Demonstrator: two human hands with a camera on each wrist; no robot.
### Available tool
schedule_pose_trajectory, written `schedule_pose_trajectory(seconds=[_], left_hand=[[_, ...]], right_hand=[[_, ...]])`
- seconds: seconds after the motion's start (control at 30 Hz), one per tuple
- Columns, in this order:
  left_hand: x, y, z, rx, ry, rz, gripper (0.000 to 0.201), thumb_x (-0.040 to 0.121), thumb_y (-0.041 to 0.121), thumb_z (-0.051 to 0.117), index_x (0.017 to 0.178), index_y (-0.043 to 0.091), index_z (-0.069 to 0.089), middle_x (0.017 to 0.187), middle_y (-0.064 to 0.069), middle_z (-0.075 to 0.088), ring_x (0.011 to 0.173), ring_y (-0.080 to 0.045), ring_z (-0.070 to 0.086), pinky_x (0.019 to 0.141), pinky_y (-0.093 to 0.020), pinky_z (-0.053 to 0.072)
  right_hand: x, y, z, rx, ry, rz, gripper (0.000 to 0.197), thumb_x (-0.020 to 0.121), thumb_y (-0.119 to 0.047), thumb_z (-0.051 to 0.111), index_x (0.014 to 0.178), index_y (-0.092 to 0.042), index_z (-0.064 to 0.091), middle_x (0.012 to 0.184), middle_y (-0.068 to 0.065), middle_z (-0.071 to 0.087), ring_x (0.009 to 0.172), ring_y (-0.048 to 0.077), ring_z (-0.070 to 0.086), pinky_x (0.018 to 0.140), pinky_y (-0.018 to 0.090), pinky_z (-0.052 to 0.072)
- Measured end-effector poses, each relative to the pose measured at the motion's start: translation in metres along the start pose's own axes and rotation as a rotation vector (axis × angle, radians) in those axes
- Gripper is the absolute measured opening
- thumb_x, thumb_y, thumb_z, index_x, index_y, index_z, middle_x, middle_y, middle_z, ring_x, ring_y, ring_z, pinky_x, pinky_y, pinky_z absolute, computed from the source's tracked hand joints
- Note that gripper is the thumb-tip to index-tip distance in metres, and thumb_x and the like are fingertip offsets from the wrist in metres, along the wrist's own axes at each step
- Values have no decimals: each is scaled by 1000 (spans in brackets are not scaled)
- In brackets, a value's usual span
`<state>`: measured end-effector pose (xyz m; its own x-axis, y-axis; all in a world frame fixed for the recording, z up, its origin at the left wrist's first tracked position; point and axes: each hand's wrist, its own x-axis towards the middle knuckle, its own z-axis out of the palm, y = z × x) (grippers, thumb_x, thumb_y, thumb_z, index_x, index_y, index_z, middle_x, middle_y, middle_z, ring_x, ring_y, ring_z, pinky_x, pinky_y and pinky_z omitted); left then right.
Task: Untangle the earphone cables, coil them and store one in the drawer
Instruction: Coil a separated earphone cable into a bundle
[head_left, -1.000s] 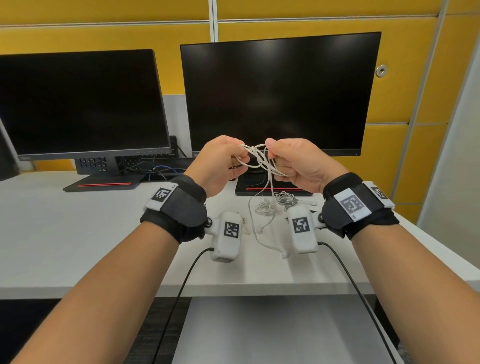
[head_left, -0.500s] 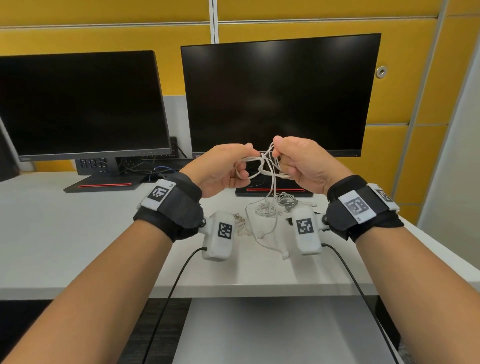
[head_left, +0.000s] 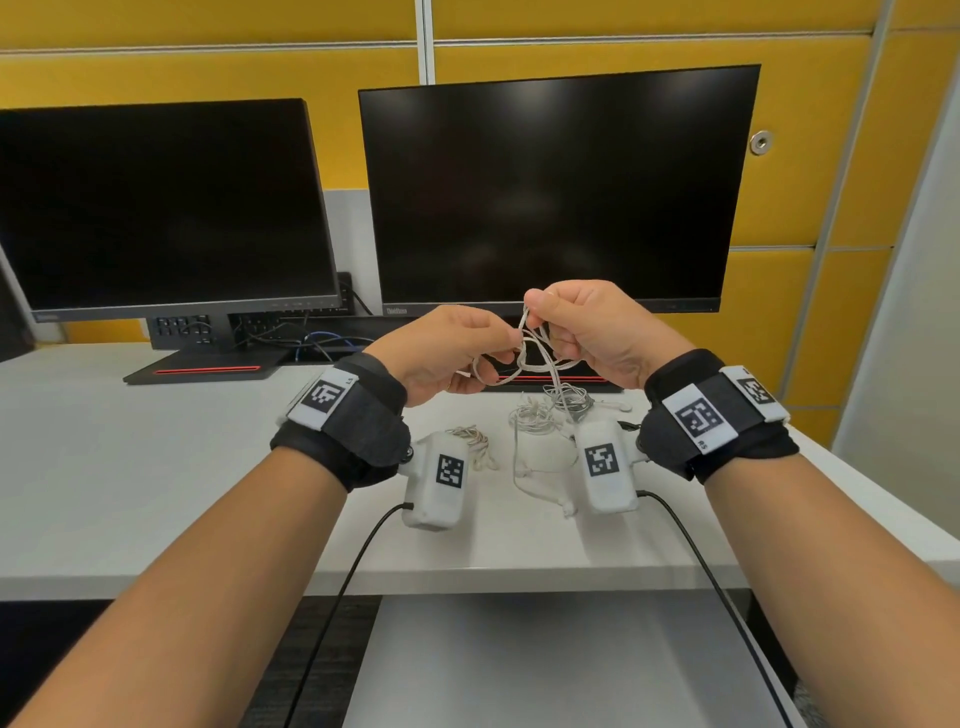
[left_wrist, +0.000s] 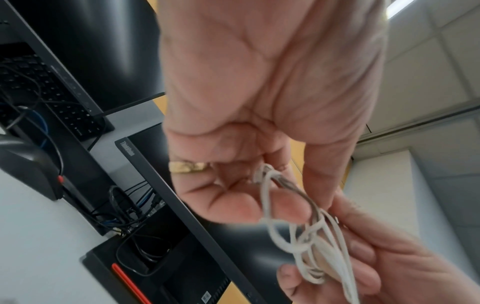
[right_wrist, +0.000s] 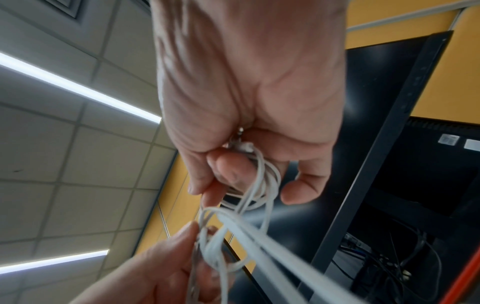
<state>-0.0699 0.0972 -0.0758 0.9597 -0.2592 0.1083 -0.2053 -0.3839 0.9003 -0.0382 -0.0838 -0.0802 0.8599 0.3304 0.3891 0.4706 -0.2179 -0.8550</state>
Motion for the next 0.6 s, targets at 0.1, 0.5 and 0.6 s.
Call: schedule_pose_trajectory(seconds=[0.1,0.5,0.6], left_hand=[[-1,0,1,-6,-29,-3,14,97,18,56,88,14,66,68,6,65,59,-8,48,59,-20,45],[2,0,17,243,18,48,38,102,31,39,70,14,51,66,-5,43,62,-16,38,60,-28,37],[2,-3,17,236,39,80,38,103,35,39,79,12,59,71,-5,55,67,-15,49,65,-26,43]], right_hand=[[0,2,2,-27,-17,9,29,101,-30,51,85,-11,65,56,-1,39,53,12,35,56,24,39],[1,6,8,-24,-72,-3,31,101,-31,50,84,-13,68,58,2,40,53,12,36,57,26,40],[1,7,7,-11,-79,7,32,101,-31,50,81,-14,67,57,2,42,54,14,37,58,27,39]])
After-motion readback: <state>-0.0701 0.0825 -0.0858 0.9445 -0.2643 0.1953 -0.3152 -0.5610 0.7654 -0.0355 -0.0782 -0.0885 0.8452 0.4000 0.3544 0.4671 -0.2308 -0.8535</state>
